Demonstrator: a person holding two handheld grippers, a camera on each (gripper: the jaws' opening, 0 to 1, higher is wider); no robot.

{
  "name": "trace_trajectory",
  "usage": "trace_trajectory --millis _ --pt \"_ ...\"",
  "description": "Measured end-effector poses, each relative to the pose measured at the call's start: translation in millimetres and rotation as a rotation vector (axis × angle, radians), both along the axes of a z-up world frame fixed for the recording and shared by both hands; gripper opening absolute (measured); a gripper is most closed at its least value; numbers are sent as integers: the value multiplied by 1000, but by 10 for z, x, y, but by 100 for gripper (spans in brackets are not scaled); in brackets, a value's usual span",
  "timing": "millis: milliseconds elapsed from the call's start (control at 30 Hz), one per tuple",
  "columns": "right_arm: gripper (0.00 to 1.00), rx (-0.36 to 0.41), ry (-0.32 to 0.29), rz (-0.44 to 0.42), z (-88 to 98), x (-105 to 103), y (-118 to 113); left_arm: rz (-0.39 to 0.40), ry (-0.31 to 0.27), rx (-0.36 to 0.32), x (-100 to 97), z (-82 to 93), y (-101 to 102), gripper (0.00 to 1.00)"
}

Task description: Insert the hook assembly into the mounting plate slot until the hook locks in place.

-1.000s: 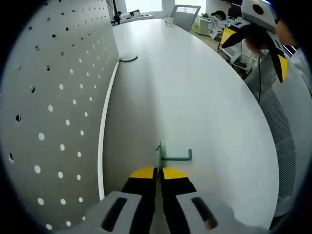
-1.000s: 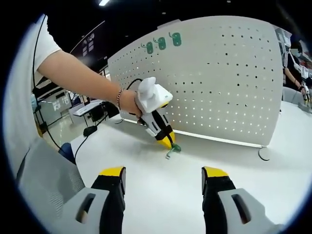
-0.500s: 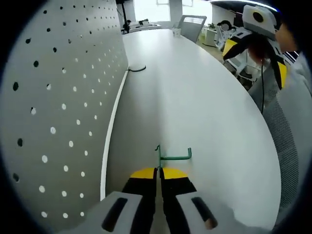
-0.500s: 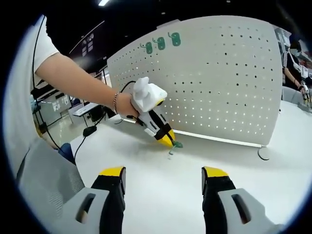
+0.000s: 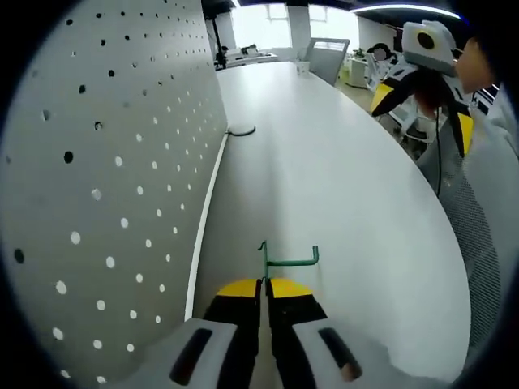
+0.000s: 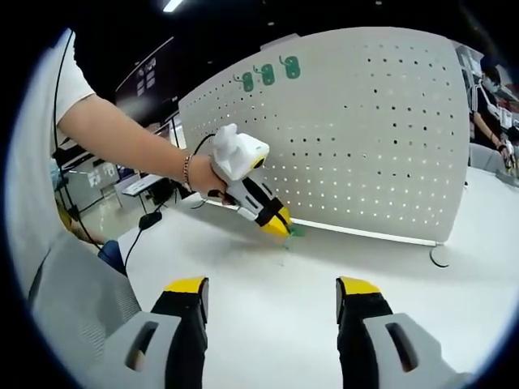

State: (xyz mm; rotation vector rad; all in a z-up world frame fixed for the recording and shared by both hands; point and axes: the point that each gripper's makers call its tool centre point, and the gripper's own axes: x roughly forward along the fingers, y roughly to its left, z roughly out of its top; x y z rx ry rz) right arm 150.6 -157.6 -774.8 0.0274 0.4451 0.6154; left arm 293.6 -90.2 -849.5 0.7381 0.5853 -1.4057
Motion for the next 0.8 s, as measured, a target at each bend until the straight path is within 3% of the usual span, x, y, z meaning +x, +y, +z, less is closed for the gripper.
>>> trace_trajectory --millis 333,500,800 --pt "63 5 -11 7 37 4 22 52 -13 -88 -16 184 9 3" --pt "63 5 -18 5 63 17 11 82 -58 -137 -5 325 3 3" --pt "63 13 -41 0 143 49 -2 157 -61 -232 -52 505 25 3"
